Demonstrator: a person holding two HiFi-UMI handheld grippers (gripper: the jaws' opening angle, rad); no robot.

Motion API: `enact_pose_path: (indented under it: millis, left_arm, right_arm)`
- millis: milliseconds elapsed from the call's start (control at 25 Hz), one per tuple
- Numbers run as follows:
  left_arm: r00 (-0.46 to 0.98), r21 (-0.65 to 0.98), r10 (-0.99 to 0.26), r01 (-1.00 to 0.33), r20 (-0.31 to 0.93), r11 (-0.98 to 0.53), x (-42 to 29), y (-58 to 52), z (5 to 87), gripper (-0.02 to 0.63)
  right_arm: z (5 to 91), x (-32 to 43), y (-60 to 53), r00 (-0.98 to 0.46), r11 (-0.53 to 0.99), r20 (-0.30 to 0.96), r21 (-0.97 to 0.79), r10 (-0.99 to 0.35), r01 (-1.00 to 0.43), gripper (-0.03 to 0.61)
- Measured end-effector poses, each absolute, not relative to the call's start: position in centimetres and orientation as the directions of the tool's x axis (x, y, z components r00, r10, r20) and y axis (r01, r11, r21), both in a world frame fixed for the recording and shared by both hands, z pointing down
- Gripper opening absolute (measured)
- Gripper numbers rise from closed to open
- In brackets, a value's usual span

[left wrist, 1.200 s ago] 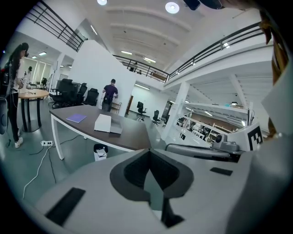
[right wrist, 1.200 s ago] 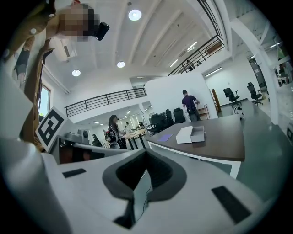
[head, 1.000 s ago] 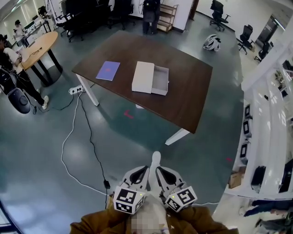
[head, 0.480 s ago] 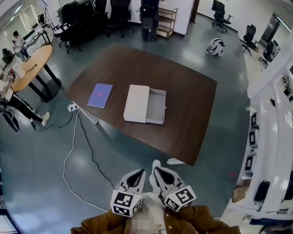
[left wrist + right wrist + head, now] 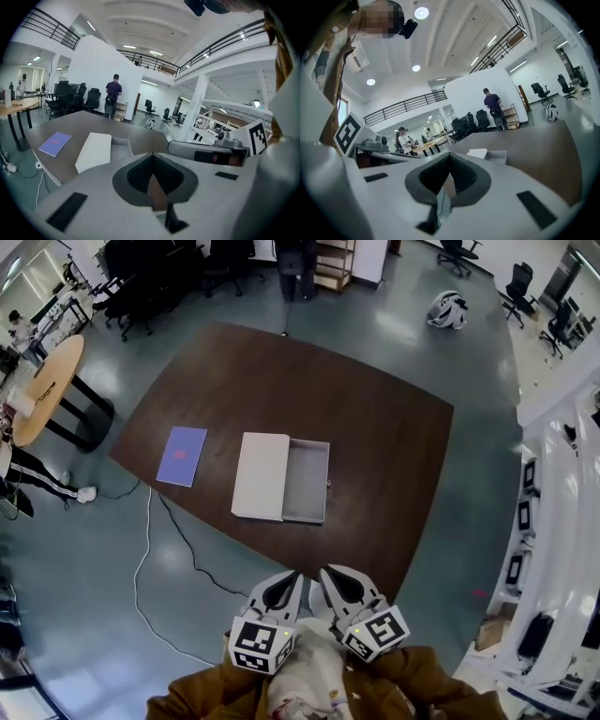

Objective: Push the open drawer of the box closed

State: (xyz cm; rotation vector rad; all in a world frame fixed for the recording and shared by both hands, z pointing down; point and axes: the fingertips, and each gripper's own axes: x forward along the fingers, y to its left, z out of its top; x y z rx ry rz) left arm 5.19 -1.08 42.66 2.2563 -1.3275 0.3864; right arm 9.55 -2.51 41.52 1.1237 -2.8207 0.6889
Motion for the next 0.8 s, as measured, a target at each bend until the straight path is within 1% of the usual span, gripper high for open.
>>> enact_pose_path:
  millis: [120, 360, 800]
  left_arm:
    - [0.489, 0.257, -0.734, -0.872, 0.47, -0.417, 4.9, -2.6, 42.3, 0.006]
    - [0.499, 0.239, -0.73, -0.866, 0.468, -0.439, 1.9, -4.7, 41.6, 0.006]
    - [0.51, 0.227, -0.698, -0.857, 0.502, -0.463, 3.1, -7.0, 44.5, 0.006]
  right_arm:
    - [41.5, 9.6, -4.0, -0.73, 0.629, 0.189, -0.397, -0.656, -0.668, 0.005]
    - [41.0, 7.3, -6.0, -0.705, 0.602, 0.196, -0.398, -0.682, -0.692, 0.005]
    - [43.4, 8.3, -8.2, -0.67, 0.558, 0.244, -0.399, -0.701, -0.728, 0.006]
